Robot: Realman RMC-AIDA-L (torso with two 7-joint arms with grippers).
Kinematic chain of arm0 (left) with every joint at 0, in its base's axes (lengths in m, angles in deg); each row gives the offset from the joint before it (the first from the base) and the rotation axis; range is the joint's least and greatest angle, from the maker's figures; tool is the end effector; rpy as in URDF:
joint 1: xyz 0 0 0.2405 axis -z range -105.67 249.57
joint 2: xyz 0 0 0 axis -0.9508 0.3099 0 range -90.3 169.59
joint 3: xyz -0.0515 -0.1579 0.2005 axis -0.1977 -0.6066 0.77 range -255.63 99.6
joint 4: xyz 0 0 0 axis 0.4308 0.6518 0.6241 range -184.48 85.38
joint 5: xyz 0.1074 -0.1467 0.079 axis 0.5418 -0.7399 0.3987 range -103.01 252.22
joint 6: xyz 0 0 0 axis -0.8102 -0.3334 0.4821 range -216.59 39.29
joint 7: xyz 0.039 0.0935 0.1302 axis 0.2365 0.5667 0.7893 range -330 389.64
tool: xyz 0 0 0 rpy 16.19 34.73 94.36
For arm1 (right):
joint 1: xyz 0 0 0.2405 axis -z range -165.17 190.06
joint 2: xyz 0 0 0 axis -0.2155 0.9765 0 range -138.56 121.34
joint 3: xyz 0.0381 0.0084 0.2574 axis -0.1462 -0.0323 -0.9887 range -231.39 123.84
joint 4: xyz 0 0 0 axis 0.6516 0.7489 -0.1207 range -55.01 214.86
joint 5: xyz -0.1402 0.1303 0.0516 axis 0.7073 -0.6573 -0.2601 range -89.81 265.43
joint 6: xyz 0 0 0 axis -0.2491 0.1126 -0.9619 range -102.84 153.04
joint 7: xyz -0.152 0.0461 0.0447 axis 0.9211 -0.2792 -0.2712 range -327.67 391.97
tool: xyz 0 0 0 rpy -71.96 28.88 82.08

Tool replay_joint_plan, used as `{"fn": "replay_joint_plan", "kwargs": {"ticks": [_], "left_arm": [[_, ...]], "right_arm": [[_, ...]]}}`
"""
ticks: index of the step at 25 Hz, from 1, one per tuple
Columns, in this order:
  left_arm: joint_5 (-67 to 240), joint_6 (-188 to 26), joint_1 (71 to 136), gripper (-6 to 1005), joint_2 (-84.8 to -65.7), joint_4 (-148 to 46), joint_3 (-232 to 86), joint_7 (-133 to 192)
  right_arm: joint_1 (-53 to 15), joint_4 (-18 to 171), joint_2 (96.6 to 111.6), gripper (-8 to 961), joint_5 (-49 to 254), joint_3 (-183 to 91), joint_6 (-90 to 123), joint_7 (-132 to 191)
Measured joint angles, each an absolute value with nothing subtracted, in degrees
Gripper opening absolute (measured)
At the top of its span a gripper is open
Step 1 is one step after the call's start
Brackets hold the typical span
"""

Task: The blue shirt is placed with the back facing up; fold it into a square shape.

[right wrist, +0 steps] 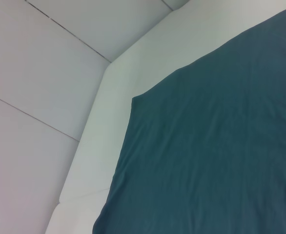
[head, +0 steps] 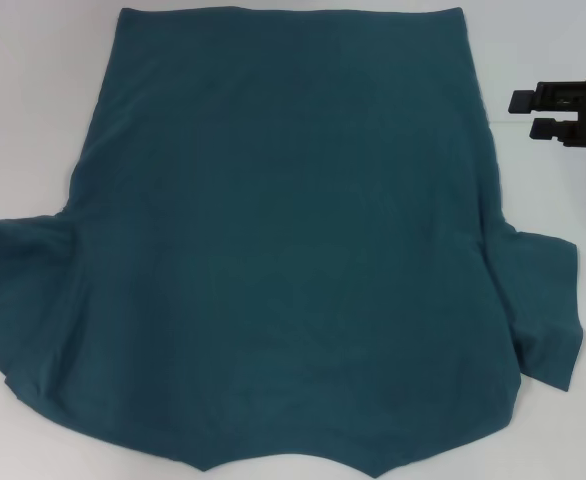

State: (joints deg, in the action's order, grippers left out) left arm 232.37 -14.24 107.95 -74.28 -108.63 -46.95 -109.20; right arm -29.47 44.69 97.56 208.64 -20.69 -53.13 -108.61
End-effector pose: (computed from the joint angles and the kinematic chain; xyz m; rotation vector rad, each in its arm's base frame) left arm -0.3346 0.3914 0.1086 -1.8902 -1.4287 0.0118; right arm 0.2497 0.4288 0.0824 -2.0769 1.7265 0.7550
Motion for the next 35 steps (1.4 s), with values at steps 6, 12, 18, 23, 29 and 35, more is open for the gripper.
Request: {"fn": "replay_joint_plan", "kwargs": {"ticks": [6,12,18,23,29,35], "left_arm": [[232.0,-2.2,113.0,11,-73.29,-108.9,-44.2,-123.2],[231.7,-1.1,118.6,13,-73.96,-103.3,-44.1,-126.7],[231.0,-7.4,121.0,14,-74.01,-96.6,-44.6,-127.4],[226.7,-11.0,121.0,16,-73.98,-93.8,-44.6,-125.5],[223.0,-11.4,120.8,18,-73.40,-91.5,-42.9,-119.1],[217.9,-7.2,119.0,154,-74.54,-95.3,-42.5,-108.5]], "right_arm": [[-29.5,44.8,97.59,602,208.6,-20.7,-53.1,-108.6],[-29.6,44.9,97.72,599,208.6,-20.6,-53.1,-108.6],[-29.6,44.9,97.79,595,208.6,-20.6,-53.1,-108.6],[-29.6,44.9,97.82,592,208.6,-20.6,-53.1,-108.6],[-29.6,44.9,97.81,589,208.8,-20.5,-53.1,-108.4],[-29.4,44.9,97.67,586,208.9,-20.4,-53.0,-107.0]]}}
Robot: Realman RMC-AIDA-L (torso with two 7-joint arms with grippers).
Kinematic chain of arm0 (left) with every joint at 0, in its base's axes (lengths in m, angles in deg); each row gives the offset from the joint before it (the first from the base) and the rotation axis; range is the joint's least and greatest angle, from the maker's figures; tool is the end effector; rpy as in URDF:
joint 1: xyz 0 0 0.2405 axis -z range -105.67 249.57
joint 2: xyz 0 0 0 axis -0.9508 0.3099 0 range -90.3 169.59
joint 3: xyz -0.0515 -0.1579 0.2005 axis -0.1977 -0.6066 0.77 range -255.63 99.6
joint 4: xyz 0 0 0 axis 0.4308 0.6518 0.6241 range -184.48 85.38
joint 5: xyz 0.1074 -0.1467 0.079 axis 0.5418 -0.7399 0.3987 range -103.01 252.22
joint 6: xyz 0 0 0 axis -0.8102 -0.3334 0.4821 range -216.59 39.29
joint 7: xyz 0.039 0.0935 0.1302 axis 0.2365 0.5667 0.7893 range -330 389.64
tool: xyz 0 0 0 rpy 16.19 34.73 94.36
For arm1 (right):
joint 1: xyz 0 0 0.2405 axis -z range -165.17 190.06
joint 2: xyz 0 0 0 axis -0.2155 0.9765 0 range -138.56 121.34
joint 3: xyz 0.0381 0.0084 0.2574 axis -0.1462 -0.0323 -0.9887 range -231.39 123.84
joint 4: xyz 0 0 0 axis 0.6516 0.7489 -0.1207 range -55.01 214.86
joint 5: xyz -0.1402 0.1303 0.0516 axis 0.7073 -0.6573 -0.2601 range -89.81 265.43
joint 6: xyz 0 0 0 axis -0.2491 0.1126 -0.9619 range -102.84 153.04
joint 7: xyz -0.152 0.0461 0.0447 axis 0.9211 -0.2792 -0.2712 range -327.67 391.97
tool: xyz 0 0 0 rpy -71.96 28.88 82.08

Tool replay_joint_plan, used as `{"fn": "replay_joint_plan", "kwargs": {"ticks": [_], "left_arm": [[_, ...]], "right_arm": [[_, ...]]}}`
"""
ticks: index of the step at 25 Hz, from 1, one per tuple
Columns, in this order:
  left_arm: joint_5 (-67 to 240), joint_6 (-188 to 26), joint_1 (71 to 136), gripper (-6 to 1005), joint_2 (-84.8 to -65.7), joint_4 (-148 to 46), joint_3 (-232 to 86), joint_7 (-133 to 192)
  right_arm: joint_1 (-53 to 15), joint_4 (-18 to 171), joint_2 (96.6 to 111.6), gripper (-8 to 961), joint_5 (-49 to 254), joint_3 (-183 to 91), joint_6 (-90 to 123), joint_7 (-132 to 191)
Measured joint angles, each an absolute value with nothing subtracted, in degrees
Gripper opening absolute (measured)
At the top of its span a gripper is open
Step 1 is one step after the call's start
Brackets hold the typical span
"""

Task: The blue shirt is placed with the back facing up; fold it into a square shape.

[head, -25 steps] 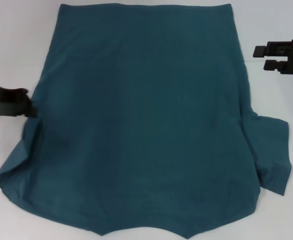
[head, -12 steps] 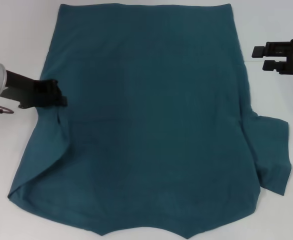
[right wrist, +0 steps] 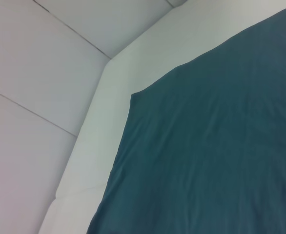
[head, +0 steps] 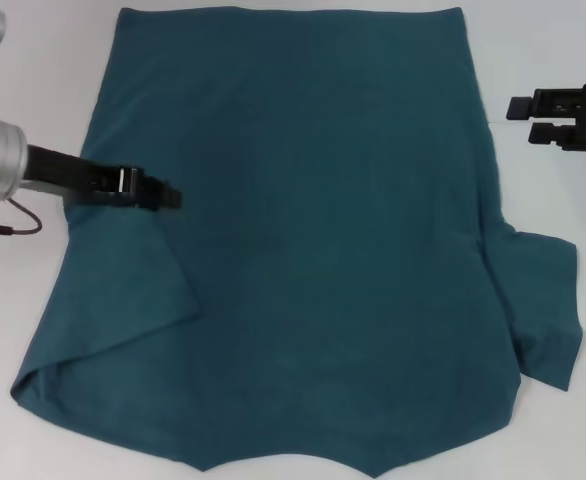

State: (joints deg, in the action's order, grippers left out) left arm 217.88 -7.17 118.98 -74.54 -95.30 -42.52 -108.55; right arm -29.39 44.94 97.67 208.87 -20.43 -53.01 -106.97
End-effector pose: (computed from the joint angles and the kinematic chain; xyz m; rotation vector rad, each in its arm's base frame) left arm -0.2293 0.4209 0.0308 -2.3232 -1.5013 -0.2334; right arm 0.2511 0.4277 0.0798 -2.0980 1.7007 0.7361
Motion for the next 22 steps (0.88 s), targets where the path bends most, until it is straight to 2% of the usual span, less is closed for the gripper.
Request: {"fn": "replay_joint_plan", "kwargs": {"ticks": [3,8,11,14,20,22], "left_arm": [[210.3,-2.0,115.6,235,-74.87,-98.1,-43.3,-103.3],[206.7,6.5,110.3,431,-74.69,-99.1,-45.8,-101.7],[206.5,13.7,107.4,569,-75.49,-99.8,-46.4,-93.7],[206.5,18.0,104.3,717,-77.29,-100.3,-45.7,-84.3],[206.7,16.5,102.8,908,-78.32,-99.9,-44.7,-83.3],[206.3,15.0,102.8,931,-78.33,-99.9,-45.5,-84.4]], "right_arm": [[-29.3,44.9,97.65,584,208.9,-19.3,-53.4,-105.6],[-28.8,44.4,97.43,581,208.9,-16.5,-55.3,-100.2],[-27.9,44.3,97.10,579,208.9,-16.2,-58.7,-95.5],[-26.8,43.9,96.31,578,209.0,-16.2,-61.9,-93.7],[-24.7,40.2,94.99,574,213.4,-16.2,-69.0,-97.2],[-24.4,38.7,94.96,573,217.4,-16.3,-70.6,-100.1]]}}
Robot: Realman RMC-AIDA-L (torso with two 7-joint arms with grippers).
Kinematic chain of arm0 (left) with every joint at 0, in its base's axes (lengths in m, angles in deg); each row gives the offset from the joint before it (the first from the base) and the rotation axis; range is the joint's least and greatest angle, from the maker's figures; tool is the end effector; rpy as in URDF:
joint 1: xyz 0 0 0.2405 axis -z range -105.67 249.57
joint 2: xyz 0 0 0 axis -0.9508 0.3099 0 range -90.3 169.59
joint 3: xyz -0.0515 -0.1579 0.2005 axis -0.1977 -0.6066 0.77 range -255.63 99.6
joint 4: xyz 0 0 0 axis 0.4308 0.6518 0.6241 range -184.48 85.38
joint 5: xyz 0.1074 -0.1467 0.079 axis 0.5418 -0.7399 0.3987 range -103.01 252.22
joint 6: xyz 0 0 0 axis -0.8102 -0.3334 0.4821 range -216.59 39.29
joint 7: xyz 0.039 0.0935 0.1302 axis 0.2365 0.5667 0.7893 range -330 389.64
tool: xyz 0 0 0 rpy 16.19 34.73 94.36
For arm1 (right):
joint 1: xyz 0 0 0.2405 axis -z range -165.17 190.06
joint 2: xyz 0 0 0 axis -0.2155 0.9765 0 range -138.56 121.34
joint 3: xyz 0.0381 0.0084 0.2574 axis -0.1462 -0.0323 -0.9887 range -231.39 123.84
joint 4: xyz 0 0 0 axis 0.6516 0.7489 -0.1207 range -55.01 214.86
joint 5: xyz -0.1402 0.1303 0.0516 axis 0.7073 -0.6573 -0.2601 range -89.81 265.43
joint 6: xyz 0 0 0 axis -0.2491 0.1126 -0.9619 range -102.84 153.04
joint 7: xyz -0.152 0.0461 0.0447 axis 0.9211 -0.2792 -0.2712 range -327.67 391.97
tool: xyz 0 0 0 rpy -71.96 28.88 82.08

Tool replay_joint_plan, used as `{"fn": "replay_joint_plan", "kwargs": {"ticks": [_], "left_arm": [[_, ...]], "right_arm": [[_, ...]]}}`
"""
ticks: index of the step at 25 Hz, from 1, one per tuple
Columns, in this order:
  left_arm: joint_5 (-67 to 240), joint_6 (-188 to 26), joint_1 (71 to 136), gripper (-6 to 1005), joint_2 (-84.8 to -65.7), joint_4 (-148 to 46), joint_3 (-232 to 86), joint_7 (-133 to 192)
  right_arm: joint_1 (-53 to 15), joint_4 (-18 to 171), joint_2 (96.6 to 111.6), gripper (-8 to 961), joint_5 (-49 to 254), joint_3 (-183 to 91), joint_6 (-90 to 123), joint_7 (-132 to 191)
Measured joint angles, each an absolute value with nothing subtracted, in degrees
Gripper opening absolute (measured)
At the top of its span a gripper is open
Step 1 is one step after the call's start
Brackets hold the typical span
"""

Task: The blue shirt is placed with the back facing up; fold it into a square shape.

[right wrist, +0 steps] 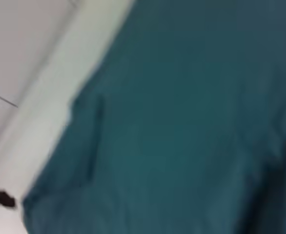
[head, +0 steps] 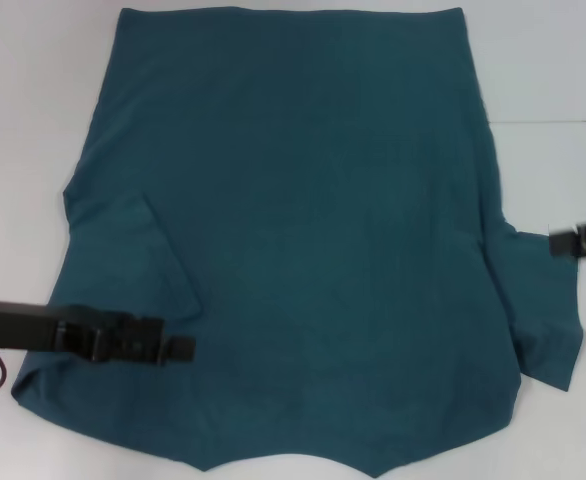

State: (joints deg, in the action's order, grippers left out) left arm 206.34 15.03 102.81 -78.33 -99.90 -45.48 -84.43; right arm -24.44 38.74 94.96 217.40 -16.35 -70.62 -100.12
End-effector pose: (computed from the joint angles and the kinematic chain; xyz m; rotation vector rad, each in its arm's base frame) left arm -0.2625 0.3085 0.0159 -2.7204 -1.3587 -0.4767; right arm 0.2789 0.3659 0.0879 -2.4180 1.6228 0.3327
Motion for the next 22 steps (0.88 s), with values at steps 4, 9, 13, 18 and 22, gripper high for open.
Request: {"fn": "replay_joint_plan", "kwargs": {"ticks": [4,9,13,18,22], "left_arm": [[206.2,11.2,102.9,965,-78.77,-99.9,-46.3,-85.9],[206.1,7.3,103.1,966,-79.73,-99.8,-46.3,-87.0],[206.0,5.5,103.3,964,-80.31,-99.8,-46.3,-87.0],[206.0,4.0,103.4,961,-80.49,-99.8,-46.3,-87.2],[206.0,3.3,103.3,961,-80.50,-99.8,-46.3,-87.4]], "right_arm": [[-23.7,38.1,94.91,571,223.9,-16.9,-70.8,-106.8],[-21.8,38.7,95.62,568,224.5,-21.4,-67.7,-111.9],[-20.1,39.2,96.13,566,224.4,-24.1,-64.7,-113.1],[-18.8,41.2,96.27,563,224.5,-24.2,-65.5,-113.0],[-18.0,42.7,96.24,561,224.4,-24.4,-66.1,-113.3]]}}
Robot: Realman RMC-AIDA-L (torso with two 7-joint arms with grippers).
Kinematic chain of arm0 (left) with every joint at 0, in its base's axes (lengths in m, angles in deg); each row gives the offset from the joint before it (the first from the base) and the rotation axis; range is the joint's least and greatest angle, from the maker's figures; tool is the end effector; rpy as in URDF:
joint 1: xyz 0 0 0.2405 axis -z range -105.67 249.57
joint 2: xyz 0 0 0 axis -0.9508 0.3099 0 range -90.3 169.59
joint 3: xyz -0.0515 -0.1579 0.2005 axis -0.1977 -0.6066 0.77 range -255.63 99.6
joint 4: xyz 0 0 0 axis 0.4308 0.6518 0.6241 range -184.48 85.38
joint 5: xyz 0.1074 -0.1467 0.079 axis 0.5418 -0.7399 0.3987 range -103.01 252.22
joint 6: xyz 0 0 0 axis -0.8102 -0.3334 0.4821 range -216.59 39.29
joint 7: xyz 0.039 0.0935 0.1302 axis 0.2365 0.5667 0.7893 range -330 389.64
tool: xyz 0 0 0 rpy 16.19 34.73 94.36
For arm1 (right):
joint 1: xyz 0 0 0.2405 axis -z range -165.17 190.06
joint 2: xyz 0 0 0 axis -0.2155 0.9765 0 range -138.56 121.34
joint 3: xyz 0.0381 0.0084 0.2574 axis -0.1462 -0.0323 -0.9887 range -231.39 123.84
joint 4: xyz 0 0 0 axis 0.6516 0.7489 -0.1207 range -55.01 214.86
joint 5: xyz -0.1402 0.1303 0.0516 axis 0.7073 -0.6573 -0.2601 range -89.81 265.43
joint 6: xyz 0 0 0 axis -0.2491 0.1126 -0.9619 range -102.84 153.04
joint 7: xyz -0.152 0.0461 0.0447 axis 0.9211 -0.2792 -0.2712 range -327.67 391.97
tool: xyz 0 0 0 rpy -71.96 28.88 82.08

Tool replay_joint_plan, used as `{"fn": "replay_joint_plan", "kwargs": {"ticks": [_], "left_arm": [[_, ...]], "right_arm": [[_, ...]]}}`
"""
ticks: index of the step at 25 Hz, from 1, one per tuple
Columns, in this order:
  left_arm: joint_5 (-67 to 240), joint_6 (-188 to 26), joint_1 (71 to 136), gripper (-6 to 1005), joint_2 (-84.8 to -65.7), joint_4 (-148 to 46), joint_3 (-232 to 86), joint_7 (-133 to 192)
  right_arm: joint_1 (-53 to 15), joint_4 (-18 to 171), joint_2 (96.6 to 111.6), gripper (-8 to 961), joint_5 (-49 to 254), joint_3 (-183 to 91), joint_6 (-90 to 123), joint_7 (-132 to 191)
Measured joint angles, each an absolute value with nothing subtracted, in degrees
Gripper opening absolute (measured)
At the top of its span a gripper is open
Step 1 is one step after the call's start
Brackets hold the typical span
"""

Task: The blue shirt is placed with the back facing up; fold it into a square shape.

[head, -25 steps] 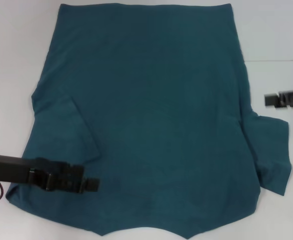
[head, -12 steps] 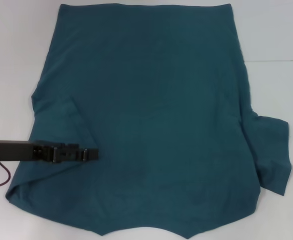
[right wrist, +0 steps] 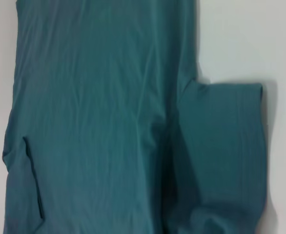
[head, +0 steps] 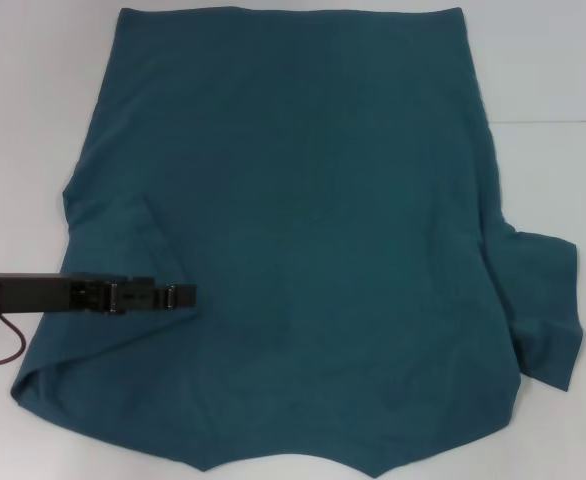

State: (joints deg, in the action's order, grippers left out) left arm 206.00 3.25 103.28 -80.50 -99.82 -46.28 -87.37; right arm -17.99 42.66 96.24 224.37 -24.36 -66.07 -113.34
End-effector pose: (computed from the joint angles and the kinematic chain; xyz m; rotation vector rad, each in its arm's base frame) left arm -0.2698 0.3358 0.0073 -2.5043 -1.3959 -0.5003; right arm 0.3431 0.3290 0.0806 -1.9384 2.1004 0.3868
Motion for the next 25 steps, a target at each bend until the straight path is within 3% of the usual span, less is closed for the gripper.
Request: {"fn": "replay_joint_plan", "kwargs": {"ticks": [25], "left_arm": [[206.2,0.1,103.2,961,-80.51,-99.0,-45.8,-87.0]], "right_arm": [[-17.8,46.1,97.36,547,225.4,-23.4,-61.8,-112.7]]}}
